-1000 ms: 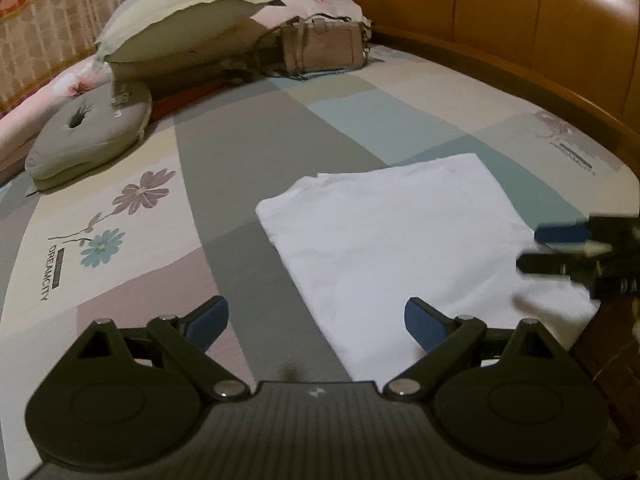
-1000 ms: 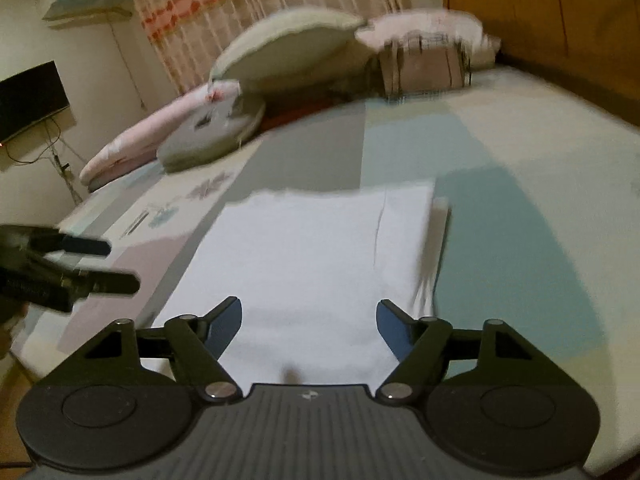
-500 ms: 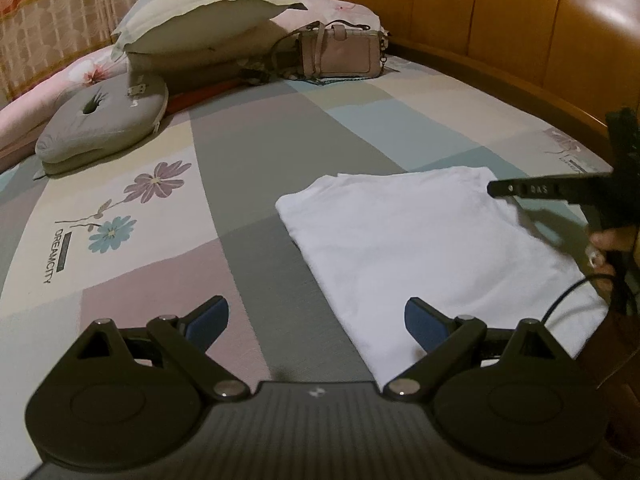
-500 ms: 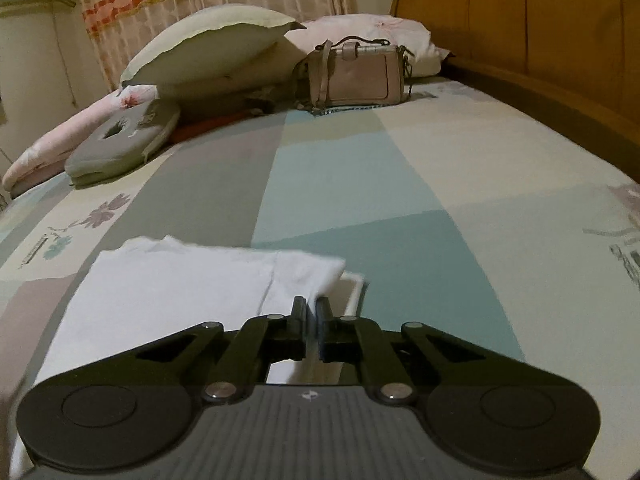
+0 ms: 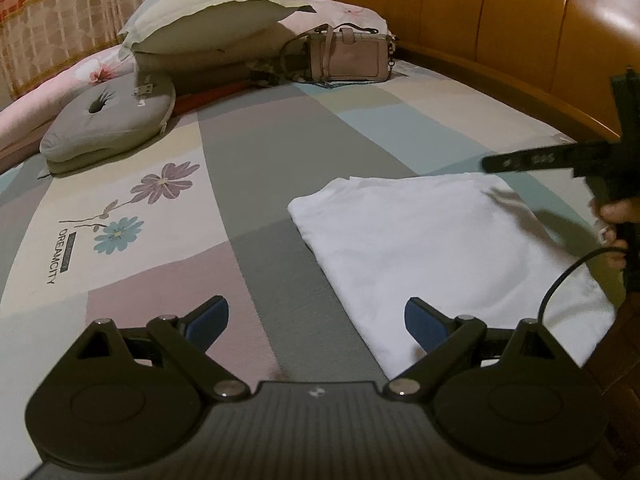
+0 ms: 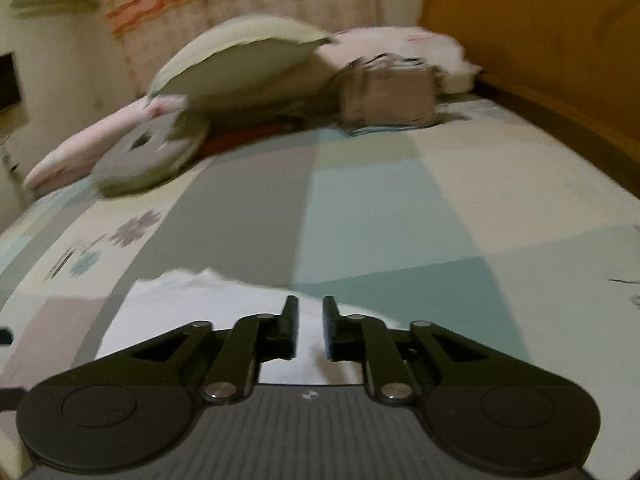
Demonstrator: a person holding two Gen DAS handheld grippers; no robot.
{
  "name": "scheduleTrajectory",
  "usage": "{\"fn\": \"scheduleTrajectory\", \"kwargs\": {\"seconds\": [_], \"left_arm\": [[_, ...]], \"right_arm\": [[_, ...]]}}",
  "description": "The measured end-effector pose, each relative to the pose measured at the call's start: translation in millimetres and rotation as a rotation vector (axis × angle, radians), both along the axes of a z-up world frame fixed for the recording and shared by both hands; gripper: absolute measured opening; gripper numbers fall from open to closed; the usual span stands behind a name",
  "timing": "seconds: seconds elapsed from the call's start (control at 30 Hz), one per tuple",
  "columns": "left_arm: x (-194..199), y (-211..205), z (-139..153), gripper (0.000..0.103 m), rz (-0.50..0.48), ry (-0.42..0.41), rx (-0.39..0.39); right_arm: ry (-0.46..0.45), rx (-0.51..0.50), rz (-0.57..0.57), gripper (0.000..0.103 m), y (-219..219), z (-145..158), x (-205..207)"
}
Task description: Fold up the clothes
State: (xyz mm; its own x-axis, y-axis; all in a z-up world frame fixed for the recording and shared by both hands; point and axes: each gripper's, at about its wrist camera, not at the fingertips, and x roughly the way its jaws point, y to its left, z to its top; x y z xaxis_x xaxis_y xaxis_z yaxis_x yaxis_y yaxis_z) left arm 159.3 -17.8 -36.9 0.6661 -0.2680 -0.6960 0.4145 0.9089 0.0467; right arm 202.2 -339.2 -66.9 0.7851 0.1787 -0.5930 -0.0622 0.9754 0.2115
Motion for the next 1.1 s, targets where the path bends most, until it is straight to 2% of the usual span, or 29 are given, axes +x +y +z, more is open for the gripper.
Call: {"fn": "scheduleTrajectory", "kwargs": {"seconds": [0.17, 0.27, 0.37, 0.43, 0.5, 0.6, 0.67, 0.8, 0.87, 0.97, 1.1], "left_arm": [[-6, 10, 5, 0.095, 0.016, -0.013, 0.013], [-7, 17, 7, 0.095, 0.036, -0.009, 0.001], [-9, 20, 8, 0.095, 0.045, -0.005, -0.01], [-13, 18, 9, 0.095, 0.038, -0.005, -0.012], [-19, 16, 11, 0.095, 0.023, -0.009, -0.01], [-27, 14, 13, 0.095, 0.008, -0.016, -0.003], [-31, 15, 13, 0.095, 0.011, -0.014, -0.001], [-34, 17, 13, 0.095, 0.018, -0.004, -0.01], [-34, 15, 12, 0.095, 0.018, 0.0, -0.012], [-36, 8, 12, 0.095, 0.0, -0.001, -0.008], [-42, 3, 11, 0.095, -0.019, 0.0, 0.0]], "right_arm": [[0.076, -0.003, -0.083, 0.026, -11, -15, -3], [0.055, -0.025, -0.11, 0.027, -13, -2, -21], [0.027, -0.029, -0.032, 0.037, 1, 10, -40], [0.035, -0.053, 0.018, 0.04, 16, 10, -49], [0.058, -0.072, 0.054, 0.041, 29, 3, -55], [0.1, -0.112, 0.064, 0.049, 37, -13, -64], [0.096, -0.166, 0.046, 0.059, 37, -20, -76], [0.095, -0.203, 0.024, 0.059, 38, -15, -101], [0.075, -0.22, 0.031, 0.063, 44, -9, -109], [0.034, -0.197, 0.082, 0.071, 59, -1, -110], [0.047, -0.201, 0.122, 0.072, 81, -8, -95]]}}
